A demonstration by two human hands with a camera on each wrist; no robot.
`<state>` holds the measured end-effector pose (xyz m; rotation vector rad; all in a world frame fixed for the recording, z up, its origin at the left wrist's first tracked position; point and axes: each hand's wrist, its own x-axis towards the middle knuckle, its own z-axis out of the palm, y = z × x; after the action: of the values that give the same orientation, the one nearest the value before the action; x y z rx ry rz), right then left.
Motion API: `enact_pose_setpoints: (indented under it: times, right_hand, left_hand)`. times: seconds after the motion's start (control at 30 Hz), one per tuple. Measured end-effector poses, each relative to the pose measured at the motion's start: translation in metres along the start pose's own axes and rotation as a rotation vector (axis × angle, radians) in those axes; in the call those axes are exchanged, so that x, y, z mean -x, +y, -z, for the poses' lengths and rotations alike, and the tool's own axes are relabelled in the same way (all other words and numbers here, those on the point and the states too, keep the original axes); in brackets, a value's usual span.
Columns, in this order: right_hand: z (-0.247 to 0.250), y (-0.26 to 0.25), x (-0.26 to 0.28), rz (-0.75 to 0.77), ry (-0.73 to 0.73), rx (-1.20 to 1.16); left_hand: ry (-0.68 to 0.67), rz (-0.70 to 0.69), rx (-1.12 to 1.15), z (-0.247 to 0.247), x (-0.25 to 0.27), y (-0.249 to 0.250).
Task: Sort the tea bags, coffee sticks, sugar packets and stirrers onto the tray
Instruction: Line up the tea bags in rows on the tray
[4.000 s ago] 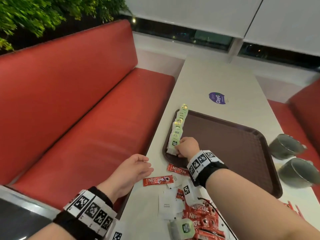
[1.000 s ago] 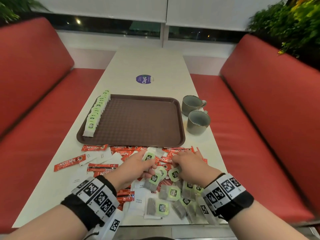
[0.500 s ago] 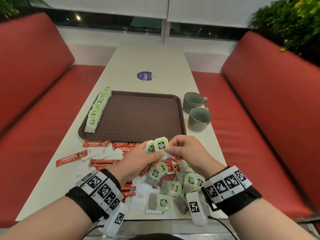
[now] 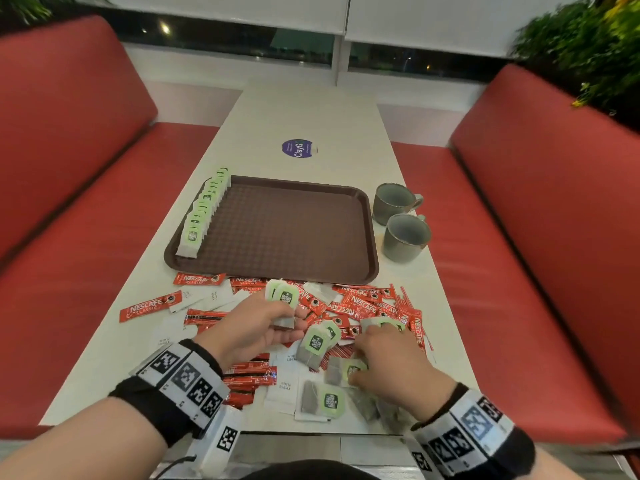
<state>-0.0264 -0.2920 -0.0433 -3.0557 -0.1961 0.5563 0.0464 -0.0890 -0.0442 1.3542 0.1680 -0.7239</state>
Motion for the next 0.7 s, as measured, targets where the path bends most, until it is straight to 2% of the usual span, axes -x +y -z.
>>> enact_pose_setpoints:
  times: [0.13,0.27,0.4,0.53,0.7]
  right_hand:
    - [-0.004,-0.007,-0.004,0.026,0.004,0.096]
    - [-0.005,-0.01,-0.008,0.065,-0.001,0.095]
    - [0.002,-0.008,-0.01,0.045,0.051,-0.089]
    - [0.019,-0.005,-0.007,0.099,0.115,-0.261]
    - [0.036,-0.019,-0.011,0.242,0.141,-0.39]
  left_hand:
    - [-0.031,0.022,-0.052,-0.003,0.002,-0.001]
    - [-0.024,0.014,-0.101,-0.008,0.002,-0.004]
    - [-0.035,-0.032,-0.222,-0.009,0.004,-0.007]
    - [-0.083,-0.118,-0.564,-0.014,0.005,-0.005]
    - [-0.304,-0.137,-0.75,-0.019,0.006,-0.005]
